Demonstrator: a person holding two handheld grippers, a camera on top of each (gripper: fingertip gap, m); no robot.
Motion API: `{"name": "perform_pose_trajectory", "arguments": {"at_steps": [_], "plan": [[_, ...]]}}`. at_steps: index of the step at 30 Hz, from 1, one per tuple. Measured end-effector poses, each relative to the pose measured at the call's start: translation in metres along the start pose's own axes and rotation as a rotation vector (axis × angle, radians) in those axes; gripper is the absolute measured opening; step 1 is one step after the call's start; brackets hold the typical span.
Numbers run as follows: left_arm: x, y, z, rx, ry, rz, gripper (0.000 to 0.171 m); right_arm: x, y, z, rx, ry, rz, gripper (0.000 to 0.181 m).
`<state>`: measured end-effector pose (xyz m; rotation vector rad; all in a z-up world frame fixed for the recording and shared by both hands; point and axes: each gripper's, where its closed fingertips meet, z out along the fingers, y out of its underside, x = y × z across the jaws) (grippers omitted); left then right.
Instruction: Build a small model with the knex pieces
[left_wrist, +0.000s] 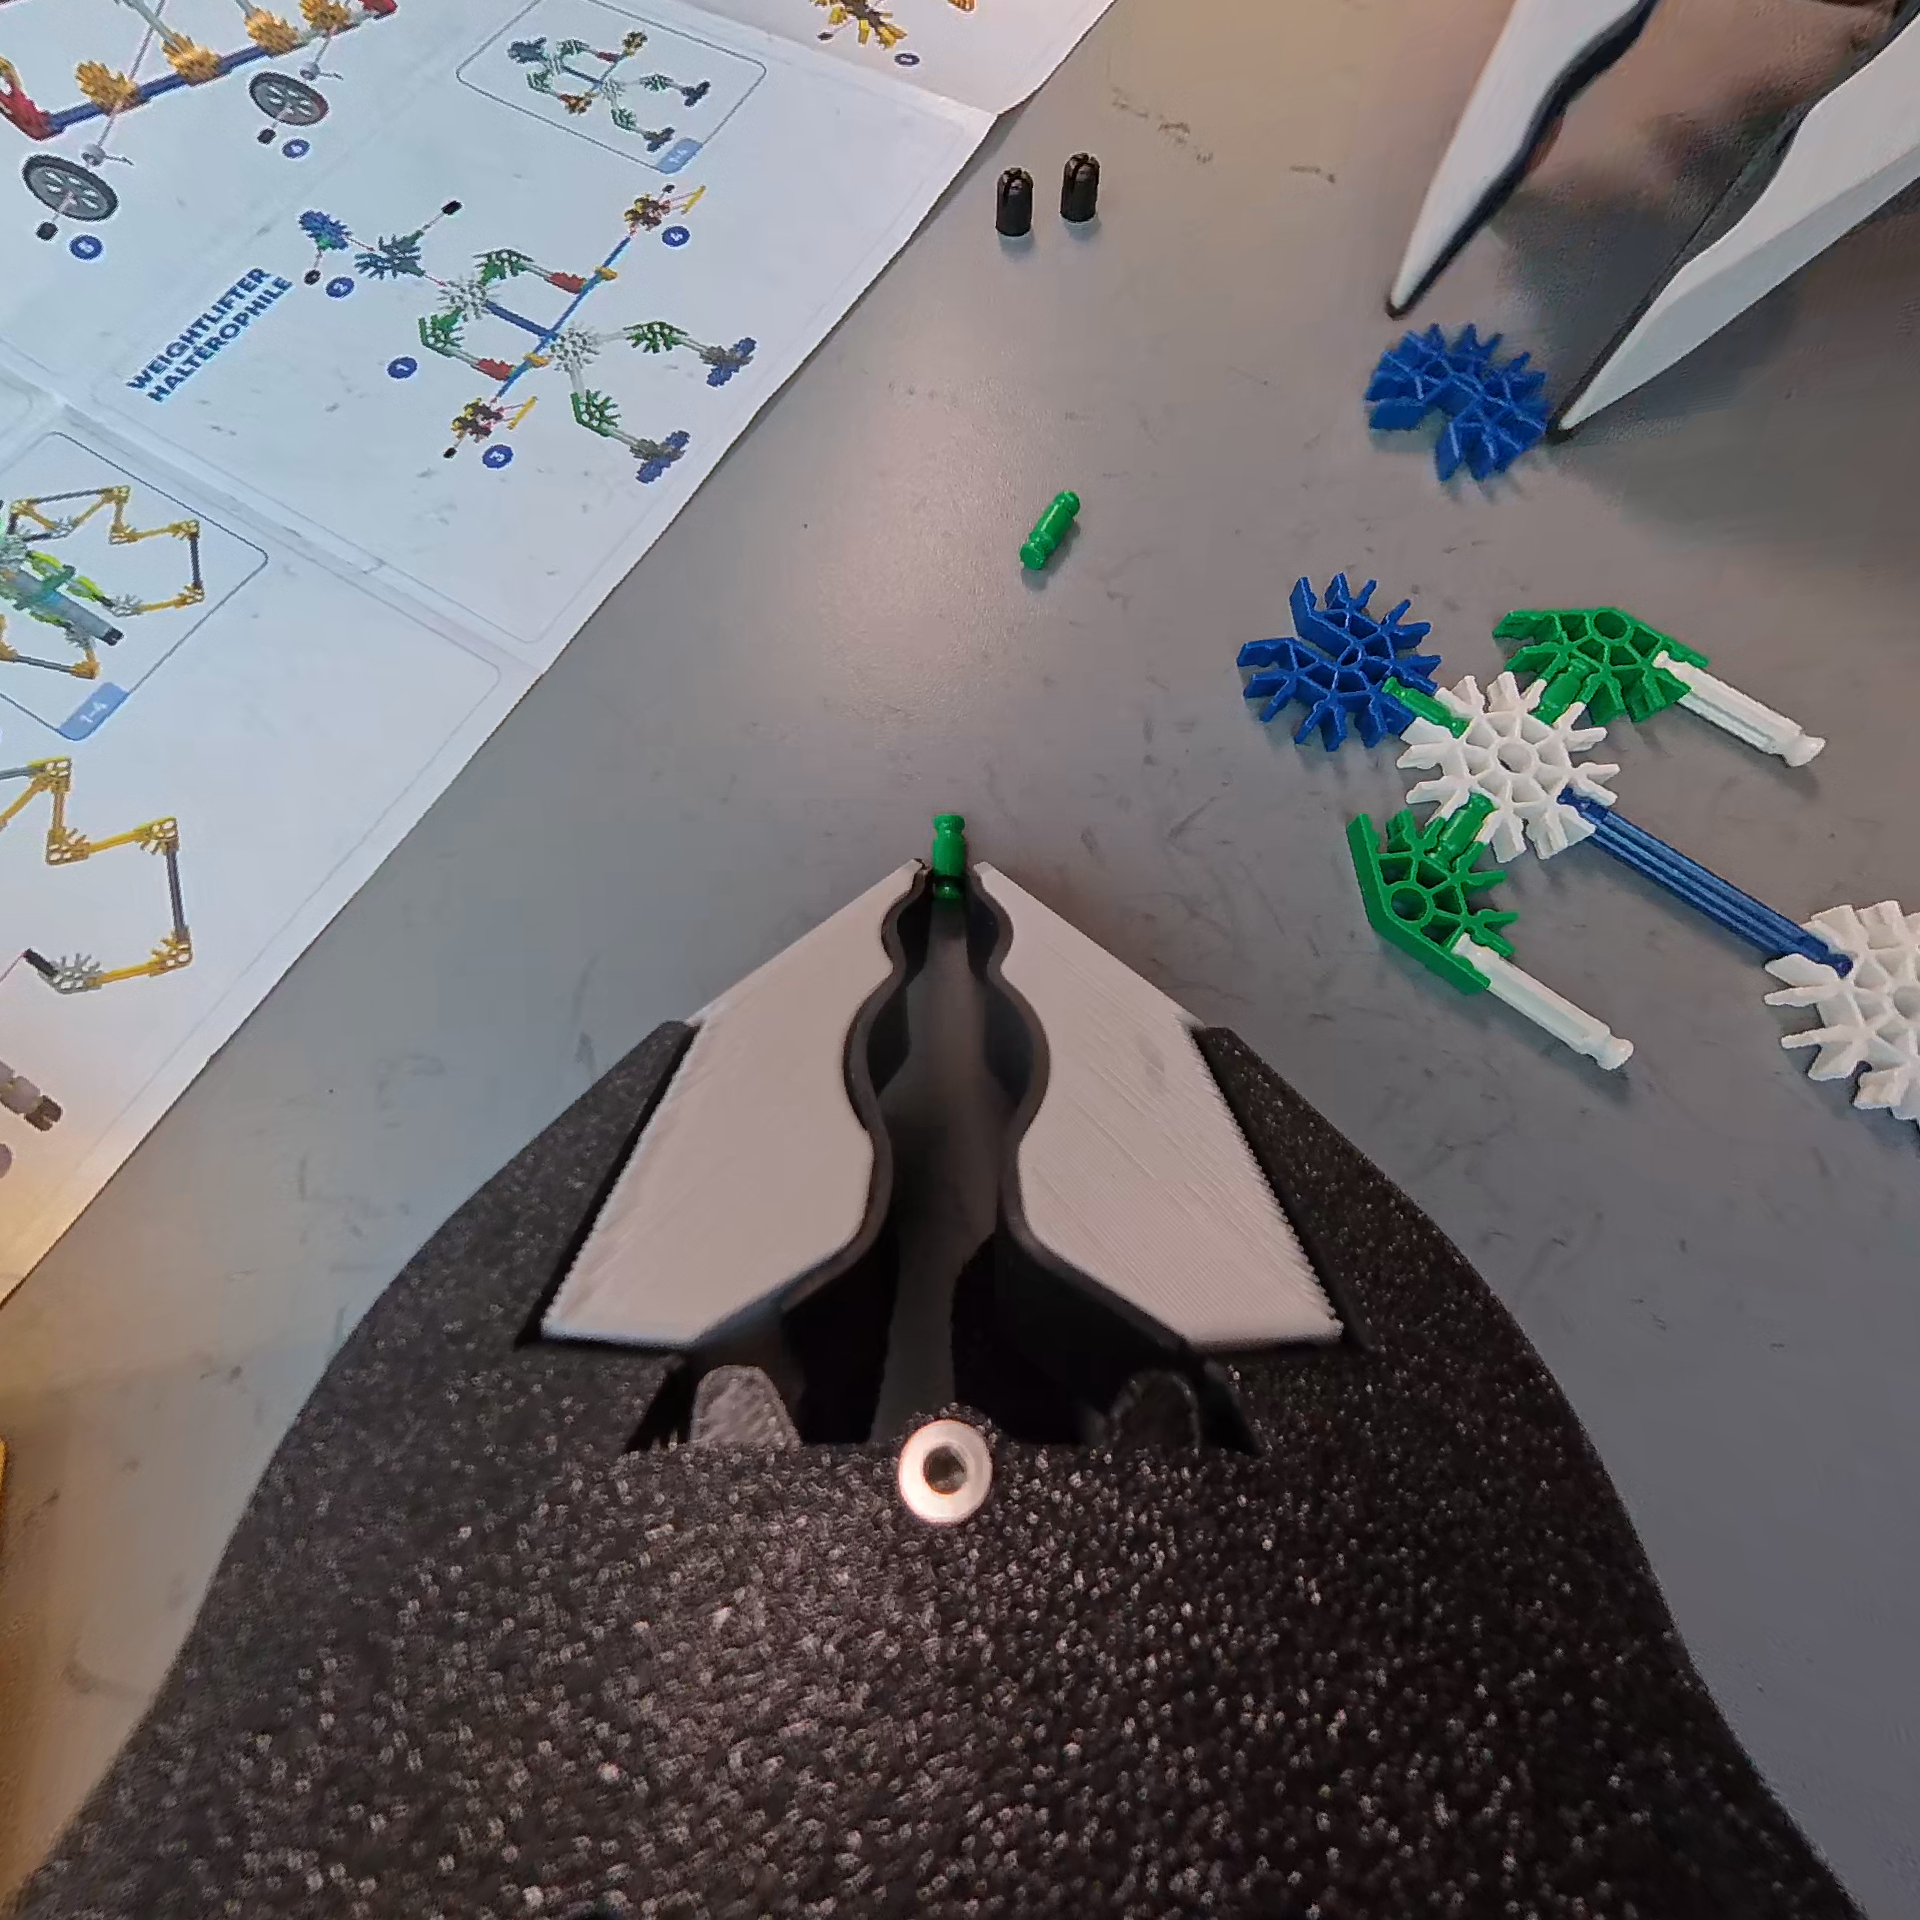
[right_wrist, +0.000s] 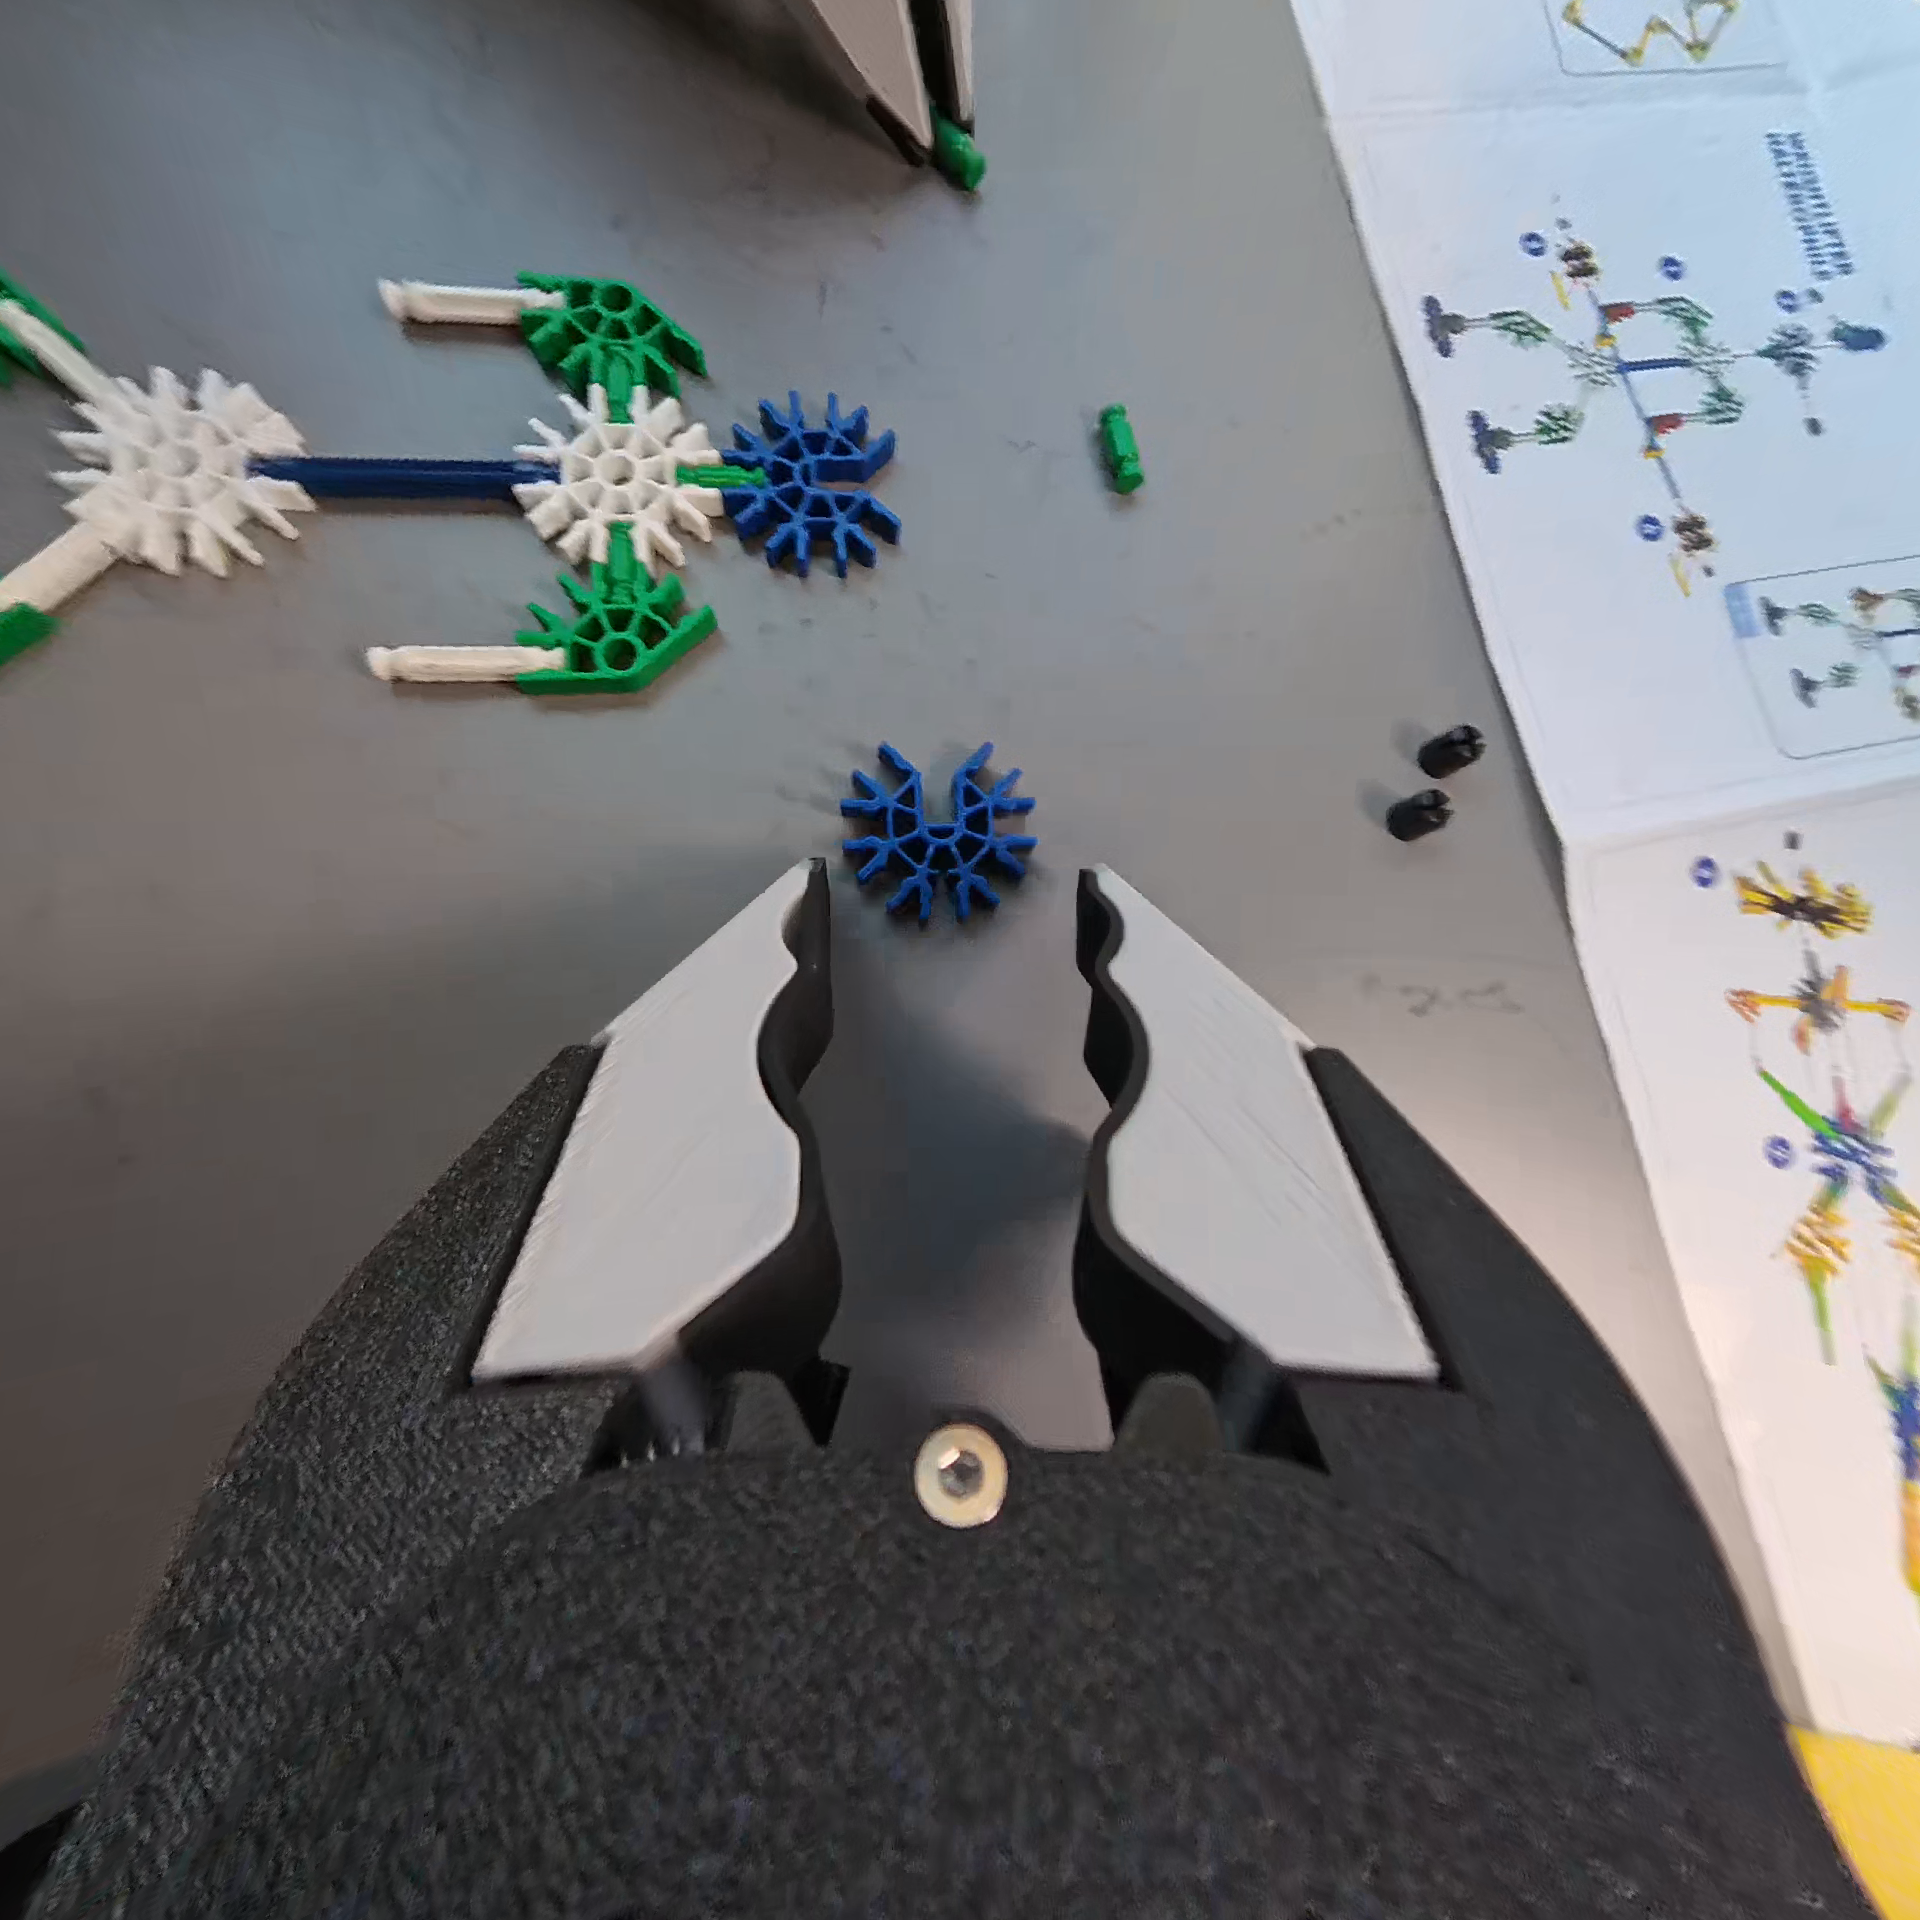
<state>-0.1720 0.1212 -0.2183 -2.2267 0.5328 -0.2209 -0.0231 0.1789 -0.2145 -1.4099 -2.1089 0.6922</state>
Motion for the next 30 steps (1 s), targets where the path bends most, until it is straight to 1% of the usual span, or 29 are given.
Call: {"name": "perform_pose_trajectory", "arguments": {"at_steps": [1, 3, 5, 7, 10, 12, 13, 15, 17, 20, 22, 27, 30], "plan": [[0.0, 0.0, 0.0, 0.0, 0.0, 0.0, 0.004, 0.01, 0.0, -0.003, -0.002, 0.052, 0.007, 0.043], [0.0, 0.0, 0.0, 0.0, 0.0, -0.001, 0.004, 0.029, 0.002, -0.012, 0.001, 0.143, 0.032, 0.043], [0.0, 0.0, 0.0, 0.0, 0.002, -0.003, 0.004, 0.037, 0.005, -0.017, 0.002, 0.171, 0.067, 0.041], [0.0, 0.0, 0.0, 0.0, 0.003, -0.004, 0.004, 0.034, 0.008, -0.015, -0.013, 0.152, 0.069, 0.039], [0.0, 0.0, 0.0, 0.0, 0.001, -0.002, 0.004, 0.008, -0.002, -0.009, 0.013, 0.025, 0.064, 0.039], [0.0, 0.0, 0.0, 0.0, 0.001, -0.002, 0.005, -0.005, -0.005, -0.003, -0.002, -0.033, 0.069, 0.039], [0.0, 0.0, 0.0, 0.0, 0.002, -0.003, 0.005, -0.006, -0.003, 0.001, -0.022, -0.021, 0.058, 0.038], [0.0, 0.0, 0.0, 0.0, 0.003, -0.004, 0.005, 0.0, -0.007, 0.005, -0.022, 0.032, 0.048, 0.028], [0.0, 0.0, 0.0, 0.0, 0.004, -0.006, 0.005, 0.004, -0.01, 0.005, 0.001, 0.049, 0.052, 0.025], [0.0, 0.0, 0.0, 0.0, 0.006, -0.007, 0.005, 0.024, -0.008, 0.001, 0.013, 0.136, 0.089, 0.026], [0.0, 0.0, 0.0, 0.0, 0.005, -0.007, 0.005, 0.027, -0.01, -0.002, 0.038, 0.14, 0.113, 0.027], [0.0, 0.0, 0.0, 0.0, 0.007, -0.009, 0.005, 0.021, -0.006, 0.004, 0.013, 0.101, 0.121, 0.028], [0.0, 0.0, 0.0, 0.0, 0.012, -0.015, 0.005, 0.036, -0.018, 0.003, 0.087, 0.159, 0.138, 0.027]]}}
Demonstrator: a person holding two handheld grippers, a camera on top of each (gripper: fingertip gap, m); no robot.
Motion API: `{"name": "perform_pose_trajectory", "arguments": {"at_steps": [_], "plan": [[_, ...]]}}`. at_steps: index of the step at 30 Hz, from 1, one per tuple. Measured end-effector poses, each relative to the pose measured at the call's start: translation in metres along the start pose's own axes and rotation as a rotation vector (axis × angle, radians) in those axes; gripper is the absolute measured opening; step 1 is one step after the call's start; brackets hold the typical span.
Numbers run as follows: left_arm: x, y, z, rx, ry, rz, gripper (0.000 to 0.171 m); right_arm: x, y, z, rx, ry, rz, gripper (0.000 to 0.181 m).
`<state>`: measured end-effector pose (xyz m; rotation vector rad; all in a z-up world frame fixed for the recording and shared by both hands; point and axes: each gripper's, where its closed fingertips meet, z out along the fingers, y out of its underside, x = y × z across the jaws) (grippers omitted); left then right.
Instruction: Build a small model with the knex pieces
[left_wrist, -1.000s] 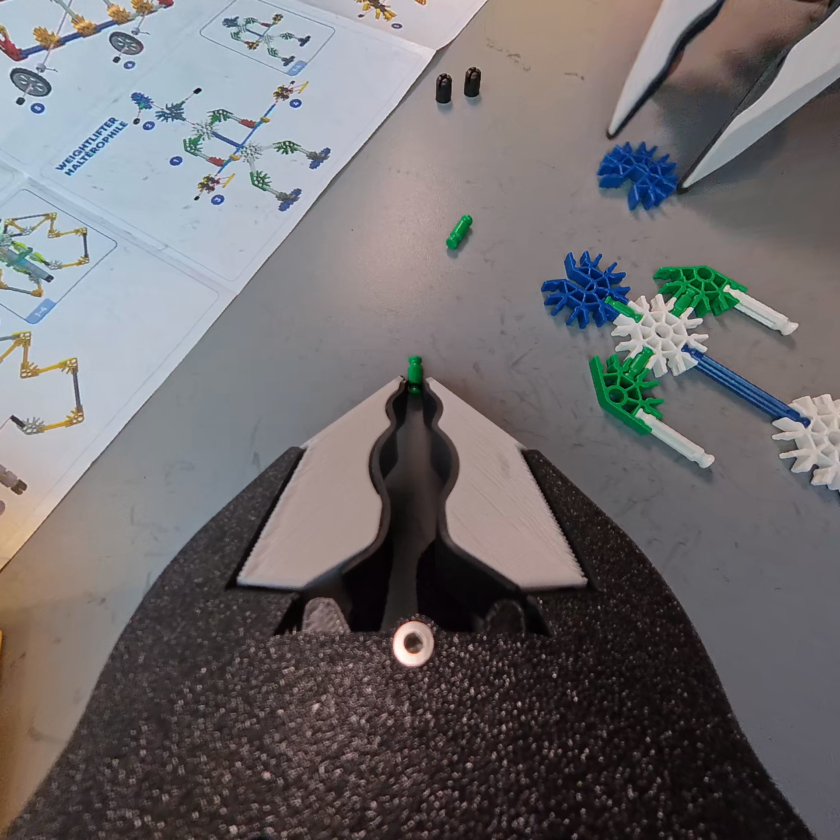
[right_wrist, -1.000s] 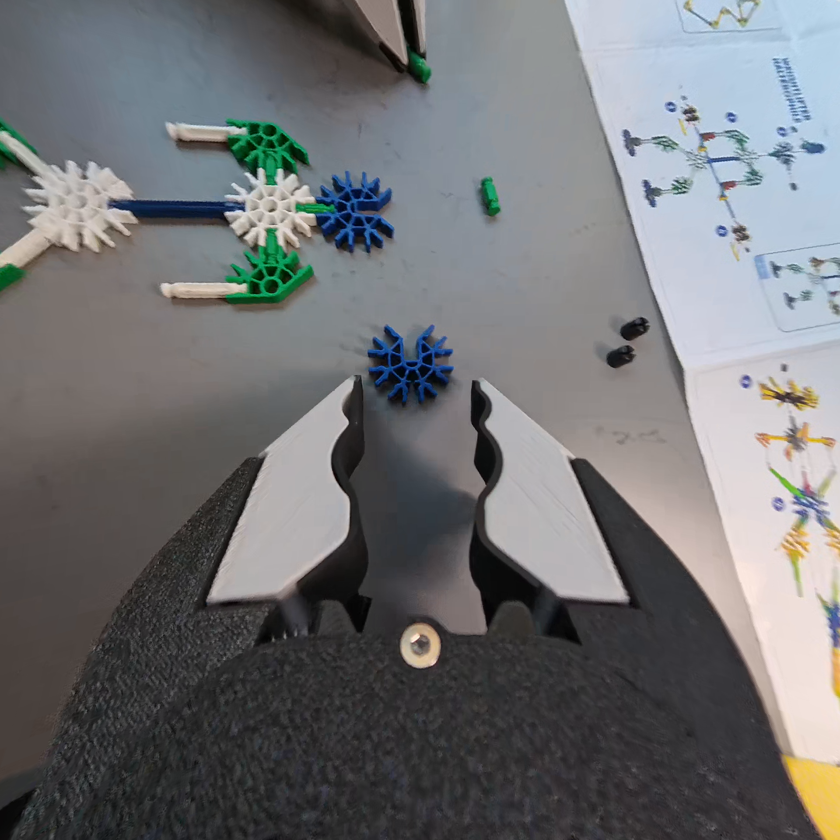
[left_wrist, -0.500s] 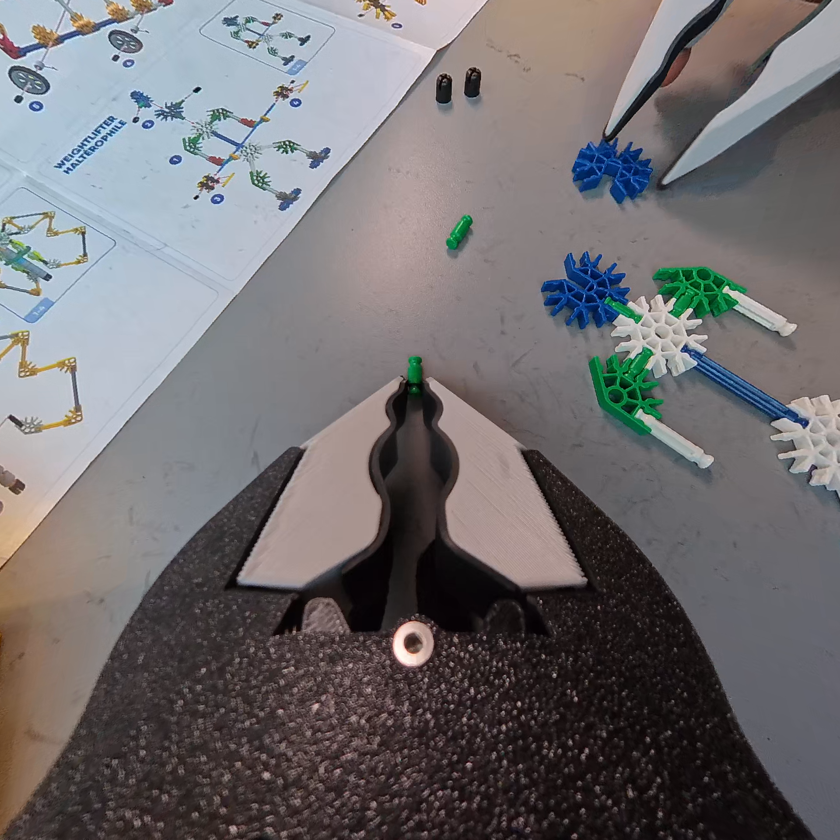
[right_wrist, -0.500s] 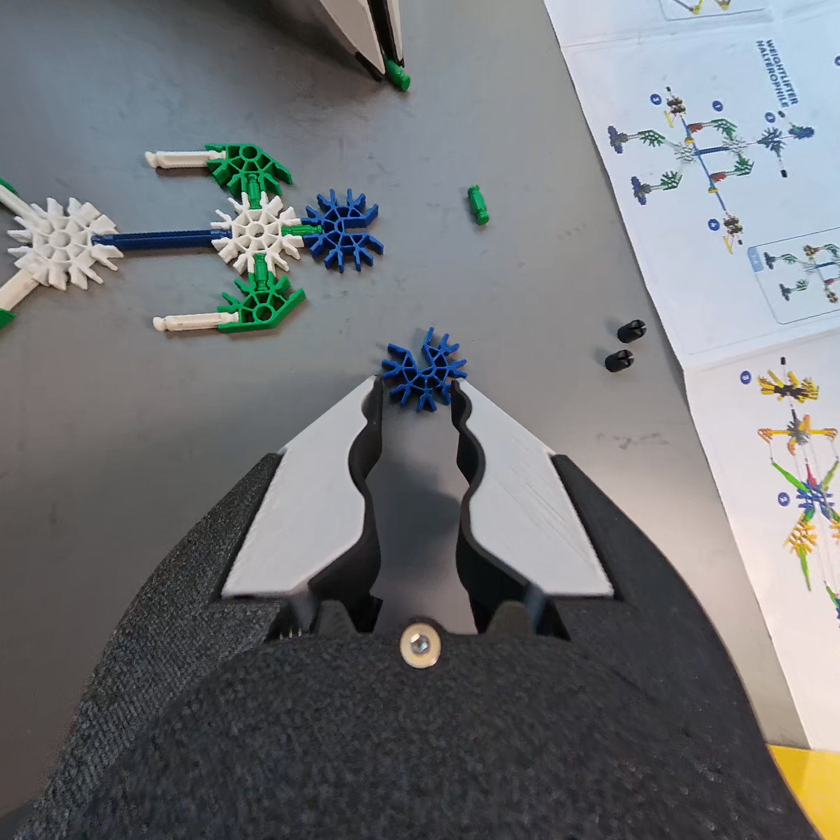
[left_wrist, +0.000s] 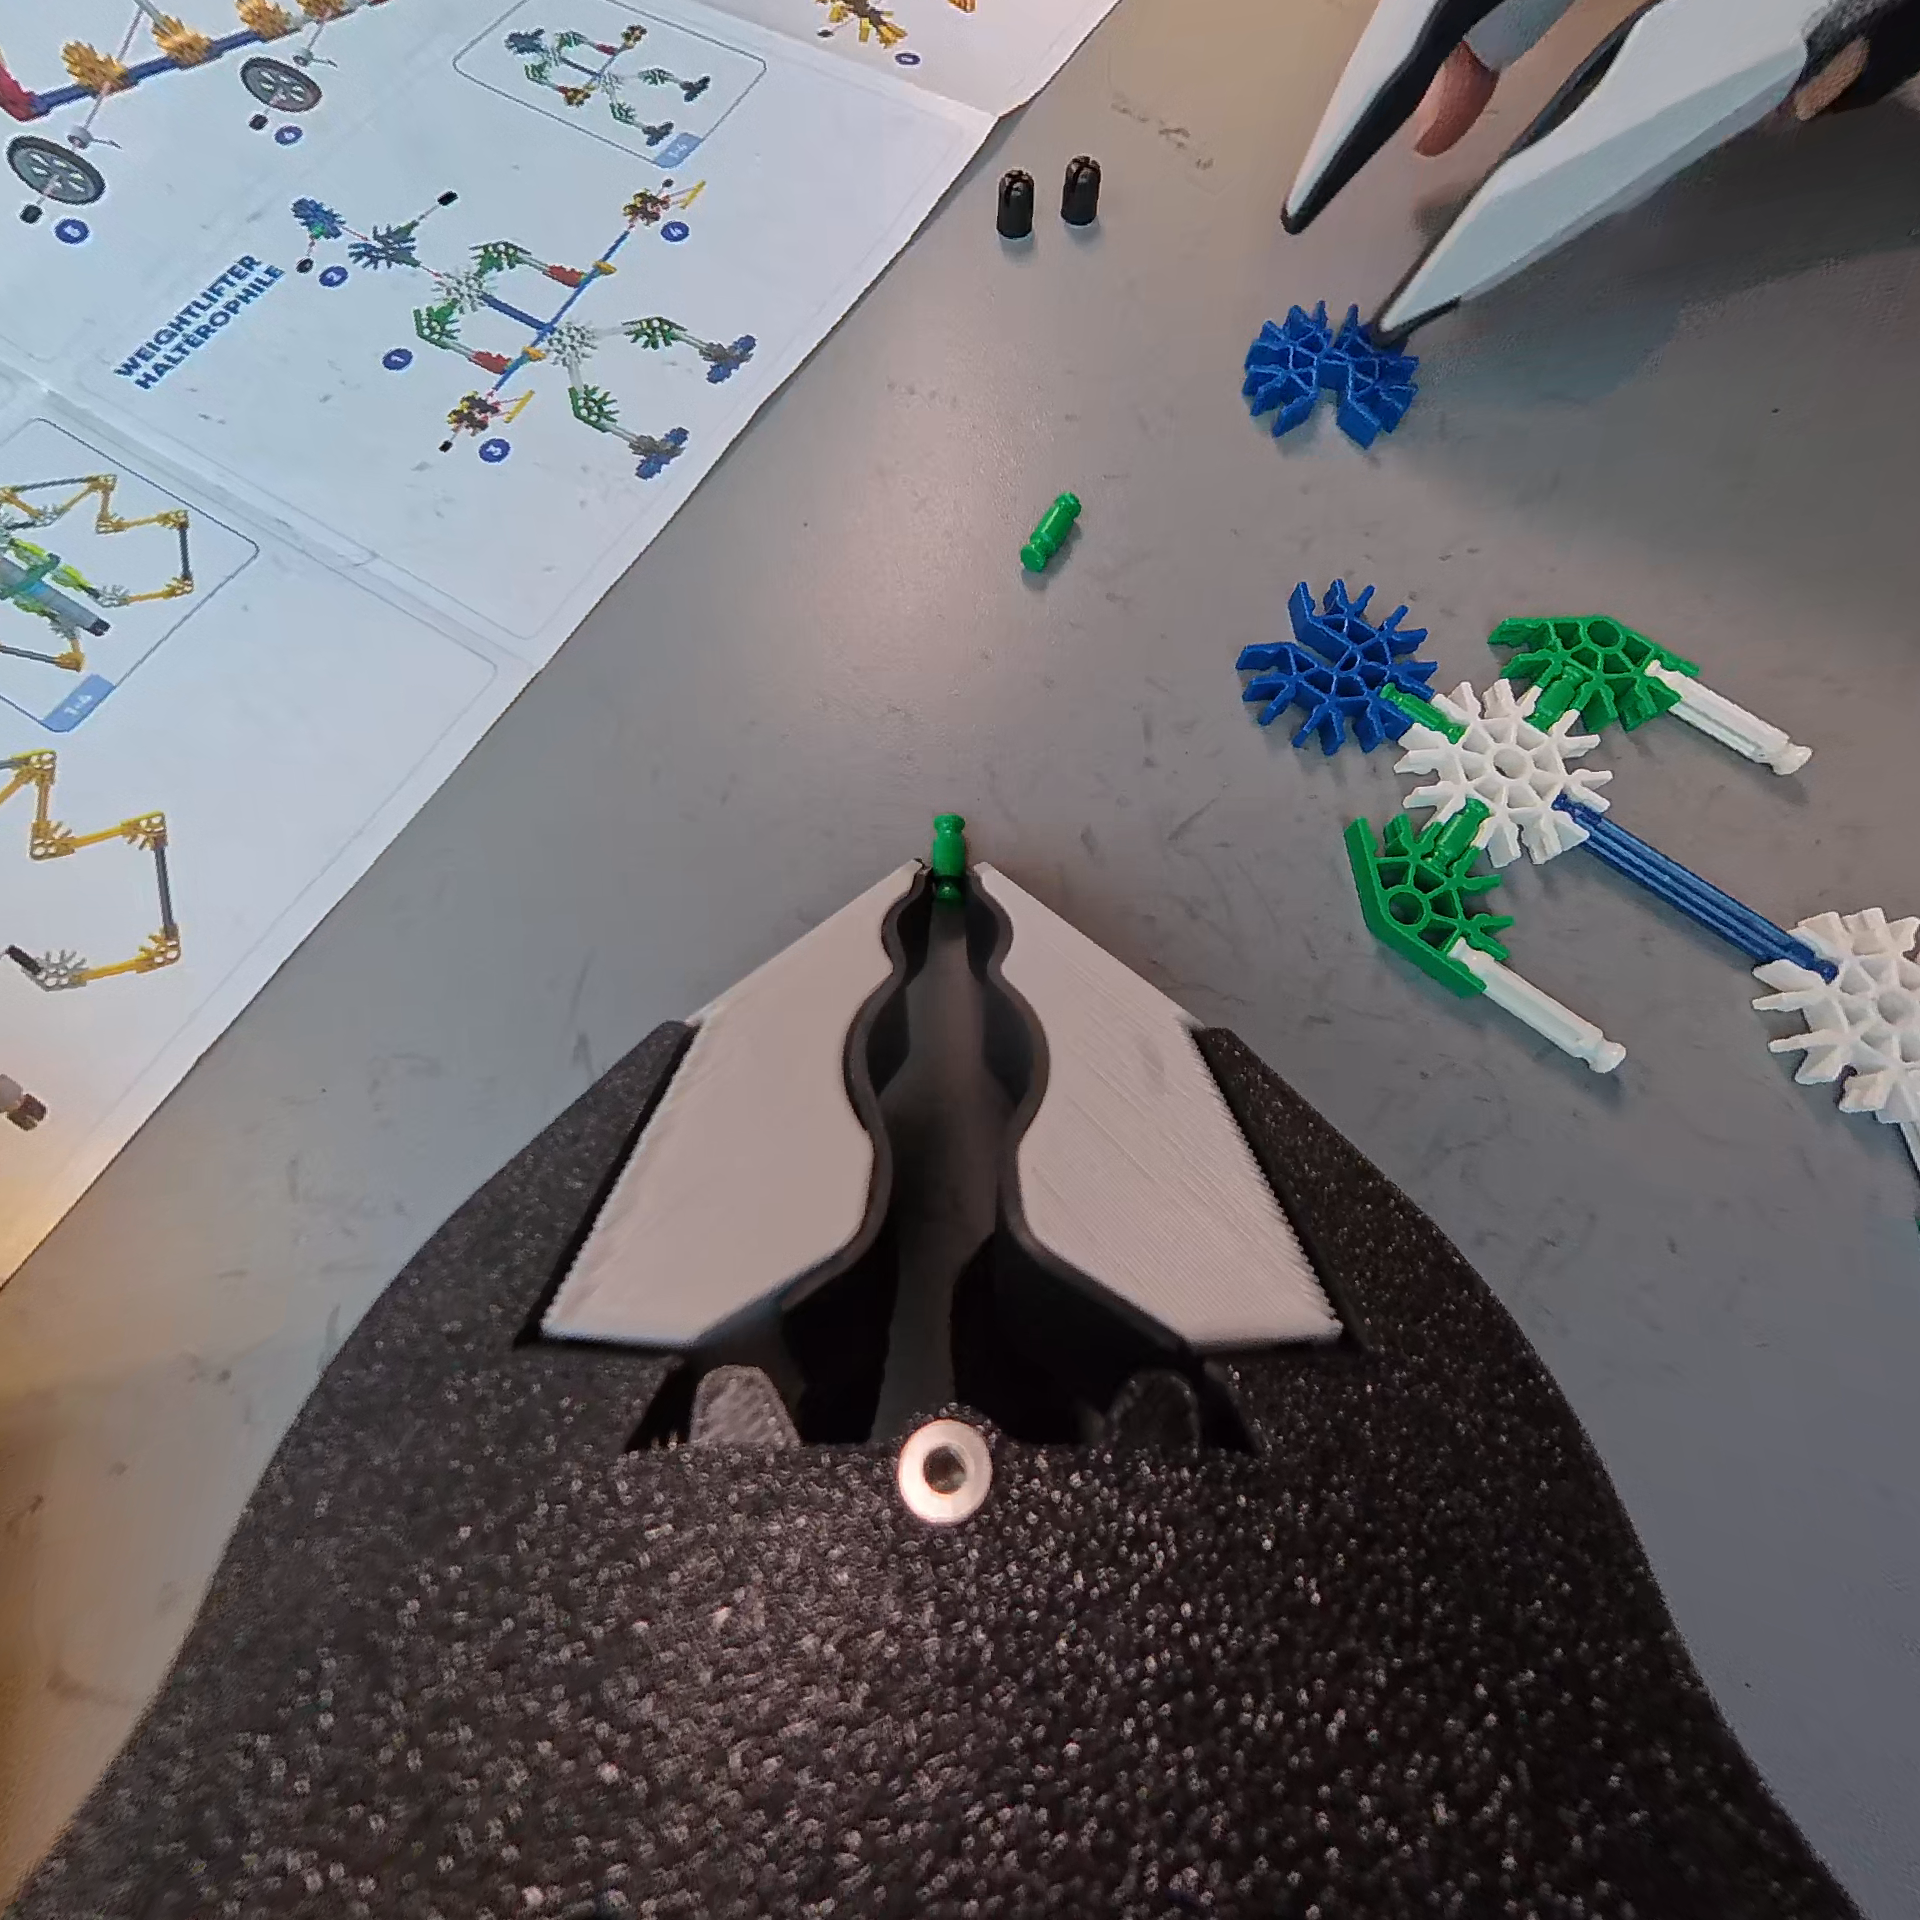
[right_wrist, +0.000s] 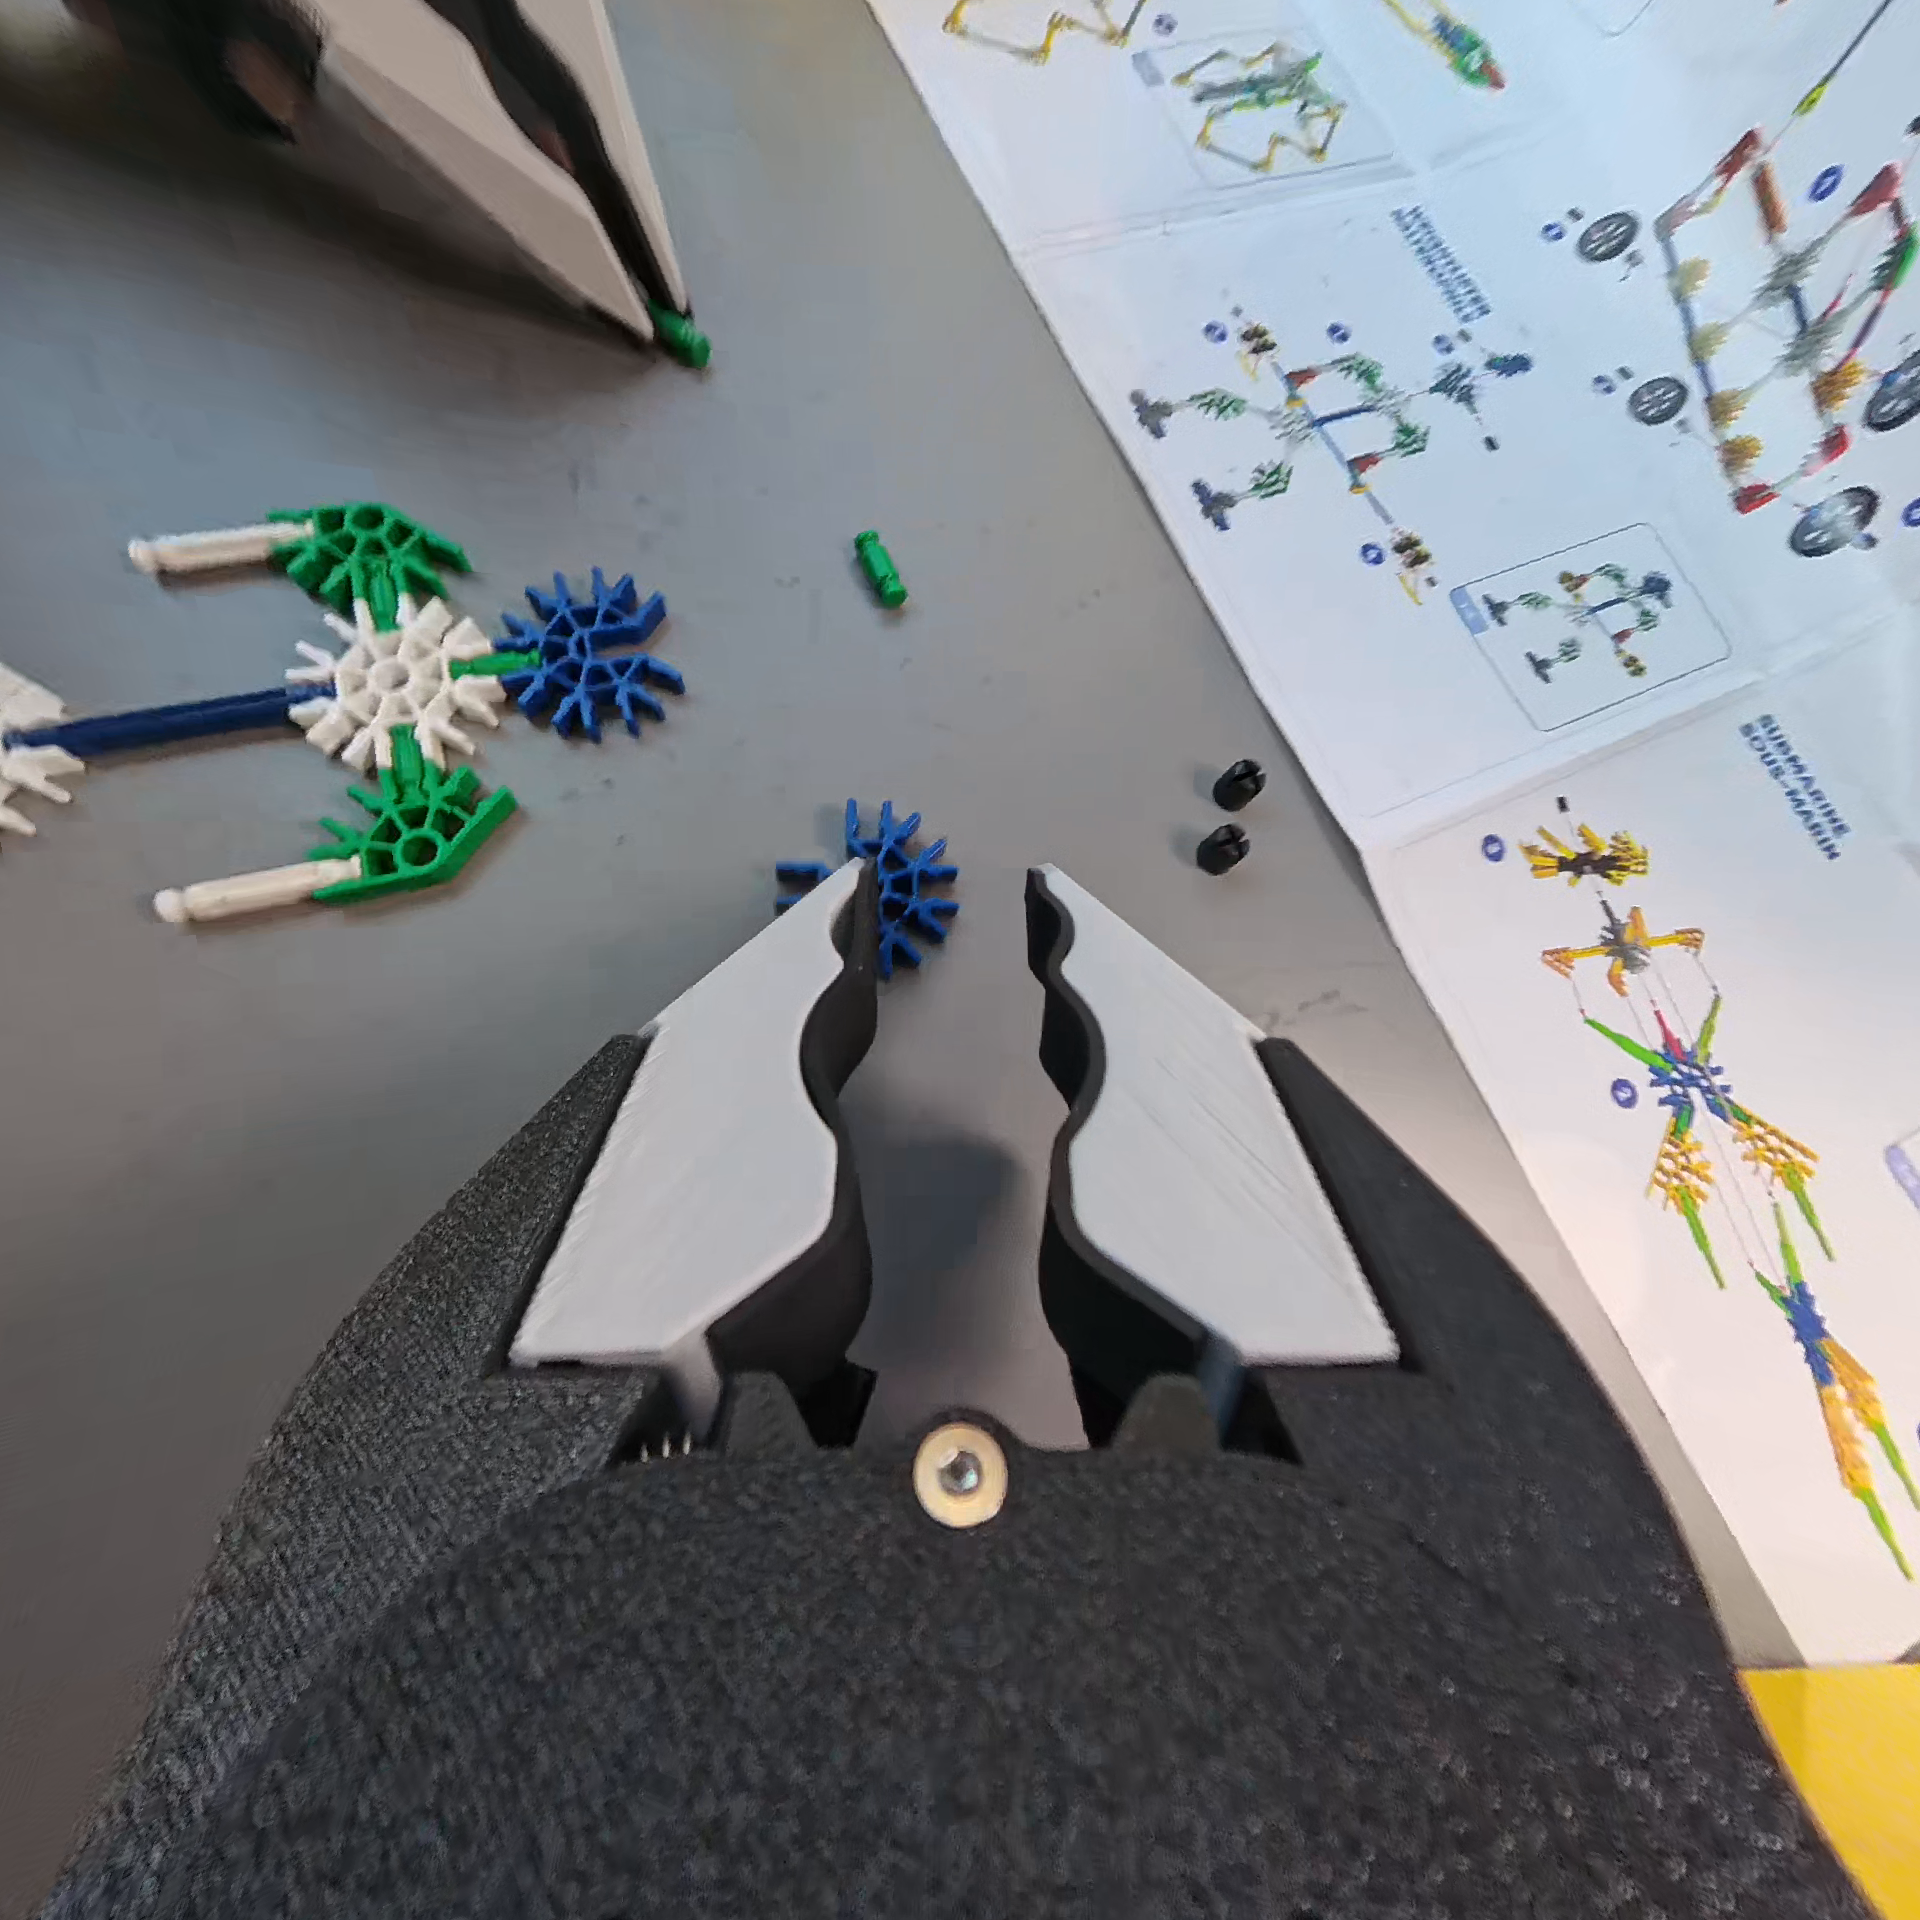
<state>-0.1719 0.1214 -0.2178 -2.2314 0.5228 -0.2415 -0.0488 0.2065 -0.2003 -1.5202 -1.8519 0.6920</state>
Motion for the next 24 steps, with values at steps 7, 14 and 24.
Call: {"name": "perform_pose_trajectory", "arguments": {"at_steps": [7, 14, 24], "plan": [[-0.002, -0.001, 0.001, 0.0, -0.008, -0.002, 0.004, 0.088, -0.079, 0.025, 0.256, 0.142, 0.099, 0.015], [-0.002, 0.0, 0.0, 0.0, -0.013, 0.005, 0.005, 0.157, -0.088, 0.116, 0.061, 0.105, -0.036, 0.0], [-0.002, 0.0, 0.0, 0.001, -0.003, -0.005, 0.004, 0.168, -0.087, 0.146, -0.015, 0.007, -0.086, 0.0]]}}
